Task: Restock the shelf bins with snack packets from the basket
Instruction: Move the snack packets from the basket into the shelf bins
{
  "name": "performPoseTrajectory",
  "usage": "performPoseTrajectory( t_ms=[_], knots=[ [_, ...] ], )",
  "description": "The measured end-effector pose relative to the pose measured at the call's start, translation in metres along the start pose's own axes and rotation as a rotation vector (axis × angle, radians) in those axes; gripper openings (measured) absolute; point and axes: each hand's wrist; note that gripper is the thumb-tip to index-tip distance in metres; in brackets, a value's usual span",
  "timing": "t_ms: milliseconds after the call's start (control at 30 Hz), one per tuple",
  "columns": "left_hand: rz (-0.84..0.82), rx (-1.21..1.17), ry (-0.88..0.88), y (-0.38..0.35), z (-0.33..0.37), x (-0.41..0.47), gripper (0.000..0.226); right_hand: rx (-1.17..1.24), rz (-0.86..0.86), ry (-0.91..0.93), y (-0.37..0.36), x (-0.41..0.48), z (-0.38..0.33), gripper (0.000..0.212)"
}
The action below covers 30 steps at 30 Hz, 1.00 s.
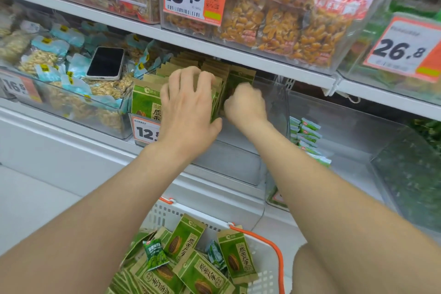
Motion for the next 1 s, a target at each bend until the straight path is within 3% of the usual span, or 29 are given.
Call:
performPoseTrajectory(
  t_ms=[100,200,267,333,400,467,533,600,667,833,1000],
  knots=[
    [0.014,-0.064,0.029,0.018,0.008,-0.01,0.037,0.089,0.203,0.278,0.017,-0.048,0.013,0.024],
    [-0.33,-0.199,0.108,0.025,0.008,-0.029,0.021,0.109,0.229,0.521,0.032,-0.096,0.038,0.018],
    [-0.689,-0.171,0.005,0.026,0.009,-0.043,0.019,-0.062,0.07,0.621,0.029,-0.118,0.062,0.021],
    [-1.009,-0.137,-0.175,0.025,0.018,-0.06,0.021,-0.329,-0.206,0.637,0.019,-0.134,0.085,0.023],
    [-1.231,-0.131,-0.269,0.02,0.028,-0.075,0.034,-0.552,-0.428,0.623,0.005,-0.143,0.104,0.019],
    [-1.38,-0.091,-0.308,0.01,0.036,-0.09,0.037,-0.767,-0.537,0.605,-0.012,-0.151,0.123,0.019],
    [-1.44,-0.059,-0.347,-0.001,0.039,-0.102,0.031,-0.919,-0.609,0.607,-0.03,-0.153,0.143,0.027],
    [-1.465,-0.041,-0.364,-0.006,0.041,-0.106,0.03,-1.047,-0.614,0.658,-0.048,-0.153,0.16,0.009],
    [-1.452,-0.035,-0.363,-0.01,0.041,-0.106,0.034,-1.138,-0.603,0.794,-0.07,-0.149,0.182,0.04],
    [-1.455,0.008,-0.37,-0.021,0.046,-0.104,0.034,-1.318,-0.388,1.227,-0.109,-0.139,0.216,0.072],
    [-1.471,0.026,-0.394,-0.031,0.052,-0.101,0.036,-1.49,-0.349,1.326,-0.126,-0.128,0.224,0.082]
  ],
)
Point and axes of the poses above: each hand's wrist, its own x-axis towards the middle knuckle, its own y-axis out of the back of the hand, z = x × y, and after that the axes turned 13 degrees about -y, right-handed
